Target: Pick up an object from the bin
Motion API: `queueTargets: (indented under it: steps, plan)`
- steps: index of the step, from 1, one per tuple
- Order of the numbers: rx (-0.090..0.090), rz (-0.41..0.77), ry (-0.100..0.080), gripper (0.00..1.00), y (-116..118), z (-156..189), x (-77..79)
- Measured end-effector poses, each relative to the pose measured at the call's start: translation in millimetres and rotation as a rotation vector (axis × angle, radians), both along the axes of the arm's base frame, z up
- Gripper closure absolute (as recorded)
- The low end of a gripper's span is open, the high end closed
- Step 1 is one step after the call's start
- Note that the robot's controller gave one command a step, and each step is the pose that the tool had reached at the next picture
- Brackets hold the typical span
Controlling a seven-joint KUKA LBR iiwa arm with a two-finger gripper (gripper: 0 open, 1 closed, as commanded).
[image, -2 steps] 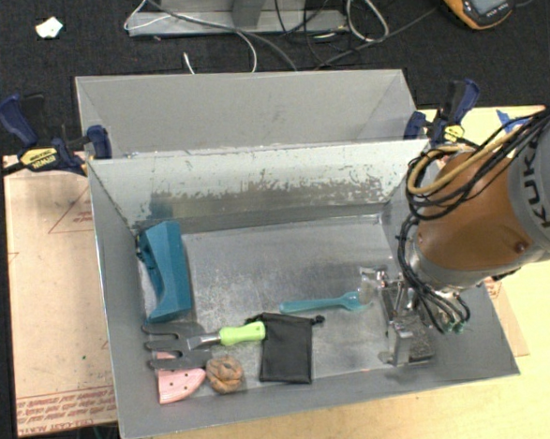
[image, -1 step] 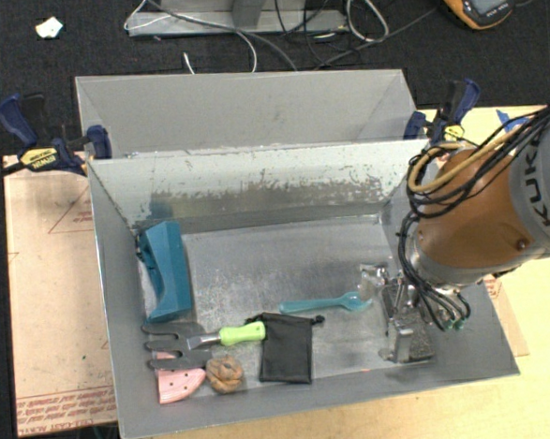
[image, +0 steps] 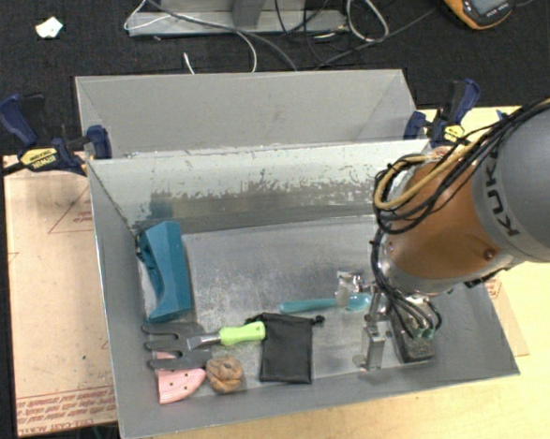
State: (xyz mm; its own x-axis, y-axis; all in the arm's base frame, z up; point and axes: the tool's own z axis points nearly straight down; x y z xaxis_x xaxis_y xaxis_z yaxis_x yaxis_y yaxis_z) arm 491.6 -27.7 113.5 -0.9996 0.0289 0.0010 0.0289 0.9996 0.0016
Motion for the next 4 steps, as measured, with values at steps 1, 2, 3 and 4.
queueTargets:
  steps: [1, 2, 3, 4]
  plan:
    - [0.000, 0.031, -0.004, 0.00, 36.5, -7.0, 4.8]
    - [0.001, 0.031, 0.001, 0.00, 53.5, -42.9, 7.2]
    - [0.000, 0.012, -0.003, 0.00, 69.9, -45.0, 20.1]
    - [0.002, 0.169, 0.002, 1.00, 79.3, -43.7, -5.8]
